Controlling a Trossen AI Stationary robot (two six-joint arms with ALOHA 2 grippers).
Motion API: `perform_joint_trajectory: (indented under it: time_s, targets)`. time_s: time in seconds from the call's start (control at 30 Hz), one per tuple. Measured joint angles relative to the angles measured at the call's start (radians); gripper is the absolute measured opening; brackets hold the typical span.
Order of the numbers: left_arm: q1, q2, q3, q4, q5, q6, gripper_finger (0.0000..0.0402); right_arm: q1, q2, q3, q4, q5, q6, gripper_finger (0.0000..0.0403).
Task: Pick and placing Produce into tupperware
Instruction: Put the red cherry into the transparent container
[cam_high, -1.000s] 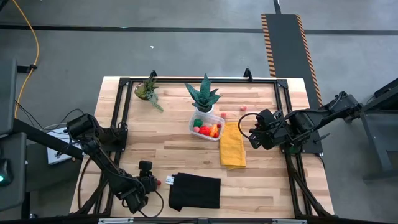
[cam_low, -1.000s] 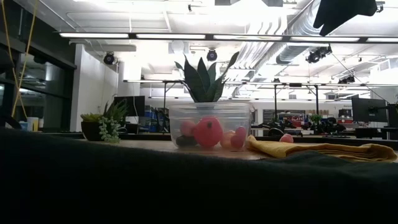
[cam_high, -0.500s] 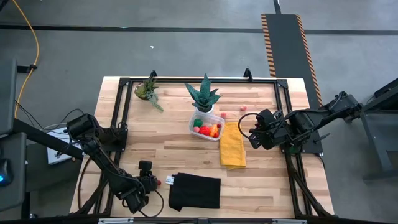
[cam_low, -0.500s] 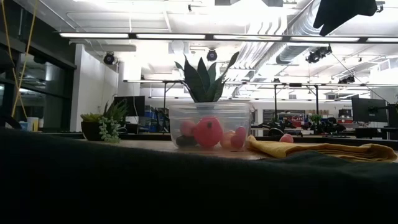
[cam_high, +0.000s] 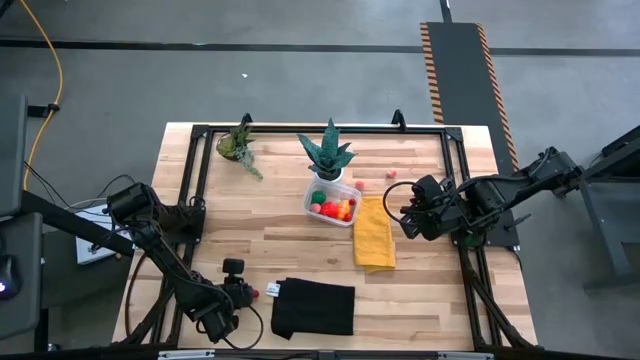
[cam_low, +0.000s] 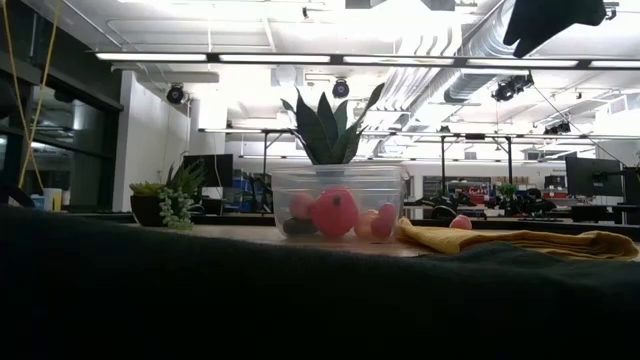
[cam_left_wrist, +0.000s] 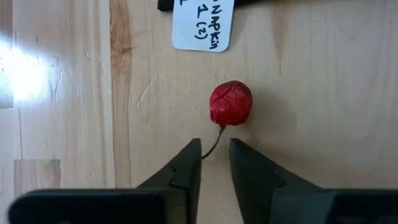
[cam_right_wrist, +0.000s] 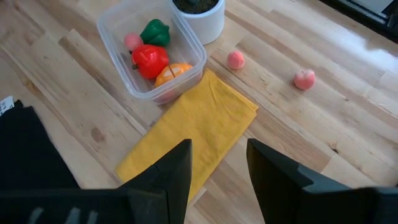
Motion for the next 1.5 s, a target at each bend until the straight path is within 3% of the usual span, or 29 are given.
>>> perform_joint_trajectory:
  time_s: [0.23, 0.7, 1.17, 1.5]
  targets:
    - [0.000, 0.000, 0.000, 0.000, 0.000, 0.000, 0.0034, 0.000, 0.000, 0.000, 0.000, 0.009, 0.000, 0.0146]
    - [0.000, 0.000, 0.000, 0.004, 0.000, 0.001, 0.0002, 0.000, 0.000, 0.000, 0.000, 0.008, 0.000, 0.0146]
    - [0.000, 0.000, 0.005, 0.001, -0.012, -0.016, 0.0001, 0.000, 0.000, 0.000, 0.000, 0.016, 0.000, 0.0146]
    - [0.000, -0.039, 0.088, -0.090, -0.113, -0.073, 0.0001, 0.000, 0.000, 0.000, 0.000, 0.017, -0.006, 0.0146]
